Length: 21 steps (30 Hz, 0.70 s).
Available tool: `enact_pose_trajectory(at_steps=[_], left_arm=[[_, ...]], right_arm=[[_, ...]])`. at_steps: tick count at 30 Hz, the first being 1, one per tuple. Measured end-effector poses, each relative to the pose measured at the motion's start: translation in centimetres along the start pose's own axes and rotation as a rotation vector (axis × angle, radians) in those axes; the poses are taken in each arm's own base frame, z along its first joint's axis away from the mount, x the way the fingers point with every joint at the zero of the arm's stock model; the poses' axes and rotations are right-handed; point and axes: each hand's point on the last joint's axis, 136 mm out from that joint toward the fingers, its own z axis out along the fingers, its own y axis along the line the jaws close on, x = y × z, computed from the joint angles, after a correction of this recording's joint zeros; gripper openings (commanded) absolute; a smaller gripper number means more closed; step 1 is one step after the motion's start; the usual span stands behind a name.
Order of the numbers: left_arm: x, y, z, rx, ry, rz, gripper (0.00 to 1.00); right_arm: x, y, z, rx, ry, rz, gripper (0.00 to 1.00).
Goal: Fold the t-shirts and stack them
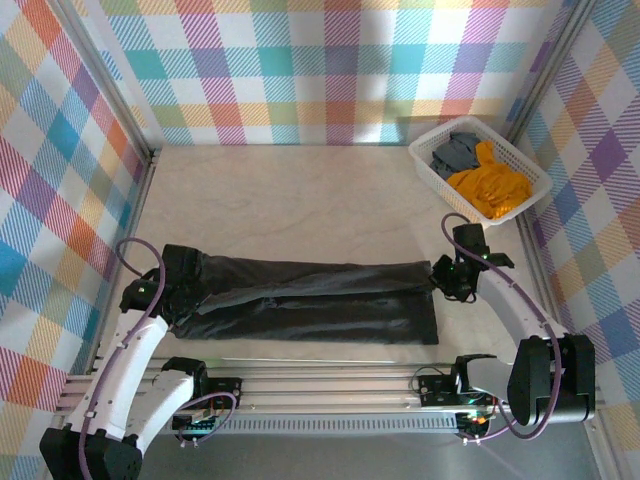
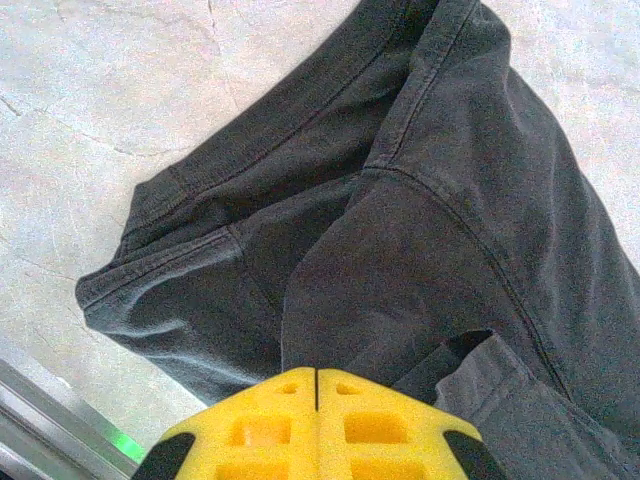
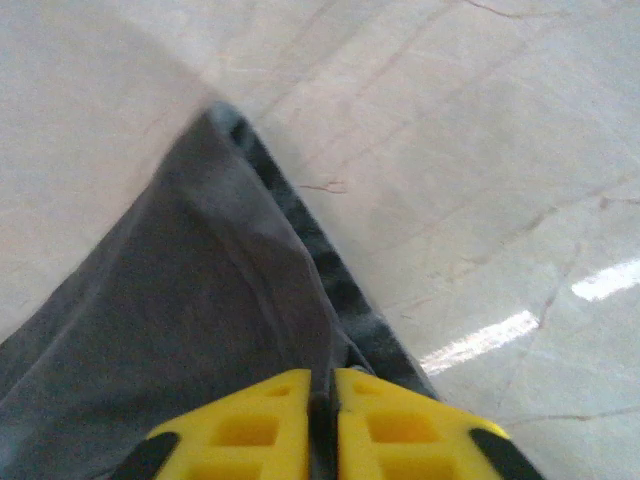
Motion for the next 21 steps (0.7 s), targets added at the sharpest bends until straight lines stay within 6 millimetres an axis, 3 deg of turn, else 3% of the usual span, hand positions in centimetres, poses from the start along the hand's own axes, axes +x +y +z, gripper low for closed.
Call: enact_pose_trajectory(at_steps=[4,9,13,17,21], left_arm=[[0.6,0.4,0.5,-0.013,0.016,-0.007,0.0],[1.4,0.6,1.3,-0.028,0.055,-0.009,0.0],[1.5,0.3,1.5,-0.021,0.061,-0.012,0.0],[1.5,0.1,1.5,-0.009,0.063,-0.016,0.0],[1.6,0.1,1.6,-0.01,0.065,-0.016,0.0]], right_arm=[[0.0,-0.6,0.0,0.031,-0.006,0.018,0.3],[-0.2,-0.1,-0.5,0.012,-0.032,0.003,0.22],[0.4,1.0,0.0,0.006,-0.003,-0.041,0.26],[0.8,1.9,1.5,0.014,0.047,-0.053,0.22],[1.0,2.7,2.0,-0.011,0.057,-0.039,0.25]])
